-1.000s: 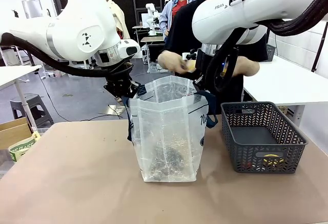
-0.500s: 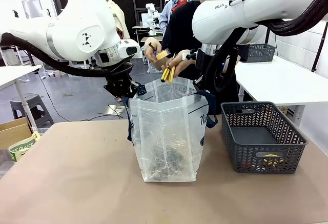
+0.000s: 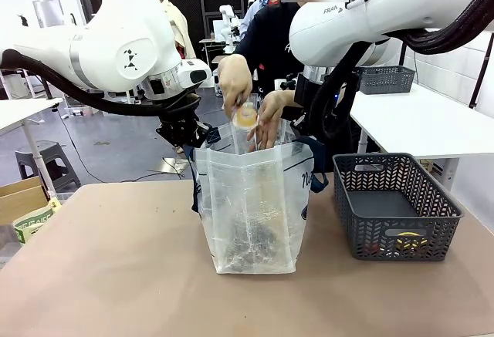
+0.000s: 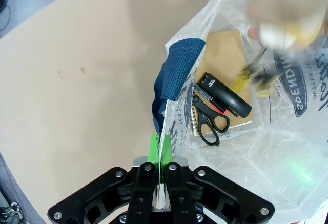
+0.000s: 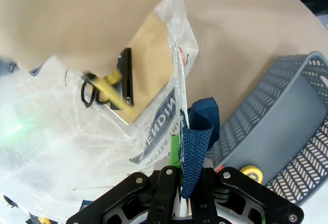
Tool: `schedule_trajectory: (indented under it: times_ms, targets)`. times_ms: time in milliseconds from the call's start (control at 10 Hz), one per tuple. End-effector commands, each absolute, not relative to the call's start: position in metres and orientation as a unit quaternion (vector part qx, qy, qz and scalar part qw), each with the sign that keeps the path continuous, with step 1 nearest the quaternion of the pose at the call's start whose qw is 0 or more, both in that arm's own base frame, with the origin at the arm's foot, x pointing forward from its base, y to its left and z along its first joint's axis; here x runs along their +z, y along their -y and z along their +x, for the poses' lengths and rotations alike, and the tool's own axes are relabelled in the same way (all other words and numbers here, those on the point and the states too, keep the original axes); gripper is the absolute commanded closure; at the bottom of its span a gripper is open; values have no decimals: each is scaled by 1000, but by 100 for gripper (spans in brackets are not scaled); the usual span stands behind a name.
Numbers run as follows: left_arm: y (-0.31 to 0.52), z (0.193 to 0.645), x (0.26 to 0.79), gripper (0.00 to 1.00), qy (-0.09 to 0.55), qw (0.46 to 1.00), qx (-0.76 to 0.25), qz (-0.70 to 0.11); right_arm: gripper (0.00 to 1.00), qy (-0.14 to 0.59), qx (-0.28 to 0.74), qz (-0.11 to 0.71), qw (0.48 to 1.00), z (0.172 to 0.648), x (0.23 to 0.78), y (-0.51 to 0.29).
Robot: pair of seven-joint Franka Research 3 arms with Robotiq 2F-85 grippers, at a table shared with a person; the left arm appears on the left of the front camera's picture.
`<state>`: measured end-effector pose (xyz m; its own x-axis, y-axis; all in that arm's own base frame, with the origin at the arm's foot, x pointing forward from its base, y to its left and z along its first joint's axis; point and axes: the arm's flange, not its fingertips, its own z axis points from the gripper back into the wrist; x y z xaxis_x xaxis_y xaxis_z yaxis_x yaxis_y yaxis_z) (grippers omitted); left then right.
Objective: Transfer purchased items from the store into the shopping bag.
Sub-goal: Move the Reusable shopping bag to the right side of the table.
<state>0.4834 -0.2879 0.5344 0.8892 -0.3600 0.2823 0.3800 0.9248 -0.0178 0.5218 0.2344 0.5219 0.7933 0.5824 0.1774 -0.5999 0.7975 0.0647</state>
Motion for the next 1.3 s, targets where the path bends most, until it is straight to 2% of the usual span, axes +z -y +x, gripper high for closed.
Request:
schedule_trajectory:
  times_ms: [0, 1200]
  targets:
    - [288, 483, 534, 100, 138, 971, -190, -36, 100, 75, 313, 59, 945, 522, 522, -234]
    - [288, 483, 534, 100, 138, 971, -190, -36, 100, 75, 313, 59, 945, 522, 522, -234]
